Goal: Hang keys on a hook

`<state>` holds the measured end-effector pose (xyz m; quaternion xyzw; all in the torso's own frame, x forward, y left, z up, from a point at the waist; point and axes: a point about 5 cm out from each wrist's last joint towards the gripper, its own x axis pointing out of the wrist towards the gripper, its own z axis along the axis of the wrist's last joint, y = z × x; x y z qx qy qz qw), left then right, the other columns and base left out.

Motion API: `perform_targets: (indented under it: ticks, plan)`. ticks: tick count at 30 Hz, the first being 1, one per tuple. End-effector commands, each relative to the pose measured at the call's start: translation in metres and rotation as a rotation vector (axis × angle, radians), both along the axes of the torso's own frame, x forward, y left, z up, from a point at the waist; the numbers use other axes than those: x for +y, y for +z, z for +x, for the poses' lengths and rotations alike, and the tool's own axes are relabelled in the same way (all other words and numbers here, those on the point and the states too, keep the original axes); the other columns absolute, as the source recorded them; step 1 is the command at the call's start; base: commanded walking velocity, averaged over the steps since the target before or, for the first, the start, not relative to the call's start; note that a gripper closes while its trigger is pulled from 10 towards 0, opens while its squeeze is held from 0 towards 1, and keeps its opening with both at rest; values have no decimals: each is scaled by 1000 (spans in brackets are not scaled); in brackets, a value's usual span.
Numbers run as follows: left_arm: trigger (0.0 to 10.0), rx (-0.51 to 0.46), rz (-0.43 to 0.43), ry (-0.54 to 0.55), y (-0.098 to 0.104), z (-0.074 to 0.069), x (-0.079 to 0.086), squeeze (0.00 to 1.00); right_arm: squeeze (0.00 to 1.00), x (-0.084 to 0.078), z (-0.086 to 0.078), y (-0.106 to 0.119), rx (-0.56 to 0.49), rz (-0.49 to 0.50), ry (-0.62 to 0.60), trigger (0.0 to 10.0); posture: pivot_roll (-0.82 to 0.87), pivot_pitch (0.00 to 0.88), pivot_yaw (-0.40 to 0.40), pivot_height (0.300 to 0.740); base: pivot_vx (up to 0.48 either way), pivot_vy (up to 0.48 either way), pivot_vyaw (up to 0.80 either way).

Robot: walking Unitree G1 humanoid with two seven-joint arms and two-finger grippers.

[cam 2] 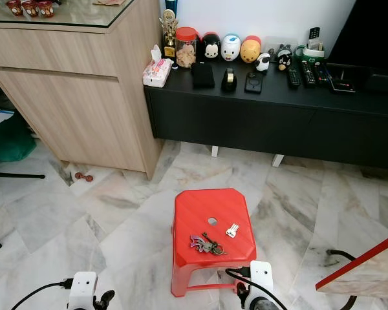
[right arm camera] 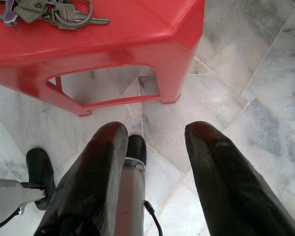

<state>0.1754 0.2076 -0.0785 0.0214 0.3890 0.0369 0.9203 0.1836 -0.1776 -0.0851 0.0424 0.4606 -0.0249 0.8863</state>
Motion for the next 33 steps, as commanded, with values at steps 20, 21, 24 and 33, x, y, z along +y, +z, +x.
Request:
perform_targets:
  ticks: [20, 21, 24, 33]
  plan:
    - [10000, 45, -20, -9, -3, 1, -7, 0, 0, 8, -15, -7, 22, 33, -63, 10000, -17, 59, -25, 740, 0, 0, 0]
    - [10000, 45, -20, -9, -3, 1, -7, 0, 0, 8, -16, -7, 22, 32, -64, 10000, -17, 59, -26, 740, 0, 0, 0]
    - [10000, 45, -20, -9, -3, 1, -6, 0, 0, 7, -16, -8, 22, 31, -65, 10000, -17, 59, -26, 740, 0, 0, 0]
    - [10000, 42, -20, -9, -2, 2, -7, 0, 0, 7, -15, -7, 19, 31, -69, 10000, -18, 63, -24, 740, 0, 0, 0]
